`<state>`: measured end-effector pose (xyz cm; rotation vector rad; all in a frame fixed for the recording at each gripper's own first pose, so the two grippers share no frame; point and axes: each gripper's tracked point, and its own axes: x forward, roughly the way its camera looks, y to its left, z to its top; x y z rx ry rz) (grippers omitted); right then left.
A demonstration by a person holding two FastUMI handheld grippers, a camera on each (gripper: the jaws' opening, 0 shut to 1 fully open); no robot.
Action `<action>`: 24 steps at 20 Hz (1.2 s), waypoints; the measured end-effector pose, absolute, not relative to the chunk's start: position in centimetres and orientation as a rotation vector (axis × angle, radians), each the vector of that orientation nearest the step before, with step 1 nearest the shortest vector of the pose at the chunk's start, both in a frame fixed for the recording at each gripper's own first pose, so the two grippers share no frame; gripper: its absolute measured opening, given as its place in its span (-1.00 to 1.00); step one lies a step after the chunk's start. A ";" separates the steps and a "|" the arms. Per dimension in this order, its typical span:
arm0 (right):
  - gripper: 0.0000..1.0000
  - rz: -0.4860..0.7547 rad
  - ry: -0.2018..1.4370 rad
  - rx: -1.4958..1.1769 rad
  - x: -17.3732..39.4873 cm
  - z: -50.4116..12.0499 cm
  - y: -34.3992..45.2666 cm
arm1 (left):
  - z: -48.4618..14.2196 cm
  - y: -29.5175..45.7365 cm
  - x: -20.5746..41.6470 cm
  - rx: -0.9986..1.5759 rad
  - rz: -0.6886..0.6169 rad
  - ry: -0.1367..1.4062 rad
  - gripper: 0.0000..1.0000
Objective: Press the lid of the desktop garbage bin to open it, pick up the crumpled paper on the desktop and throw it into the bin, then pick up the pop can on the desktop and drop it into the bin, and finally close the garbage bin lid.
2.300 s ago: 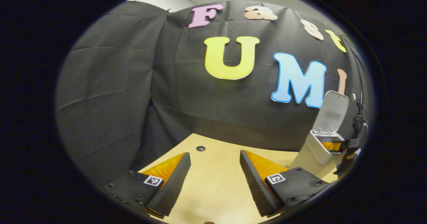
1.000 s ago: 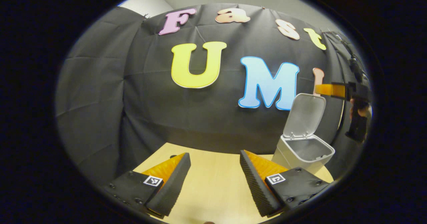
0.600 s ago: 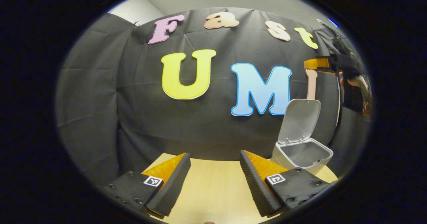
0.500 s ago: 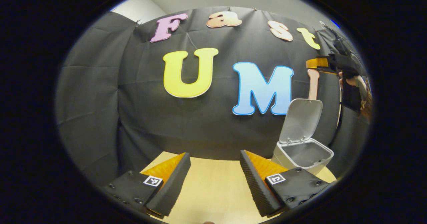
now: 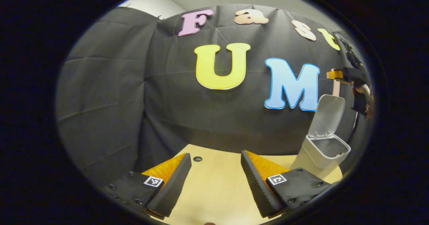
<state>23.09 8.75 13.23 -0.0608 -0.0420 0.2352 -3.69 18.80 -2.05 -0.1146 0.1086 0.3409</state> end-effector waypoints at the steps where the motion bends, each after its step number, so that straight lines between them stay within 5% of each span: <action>1: 0.67 0.246 -0.016 -0.071 23.1 12.3 9.2 | -2.5 19.5 -4.1 -0.121 0.355 0.113 0.97; 13: 0.66 0.325 0.132 -0.056 21.4 7.7 10.0 | -5.0 22.6 -5.2 -0.148 0.372 0.136 0.97; 24: 0.67 0.381 0.258 -0.016 12.8 1.7 8.2 | -4.7 17.9 -2.9 -0.072 0.262 0.129 0.95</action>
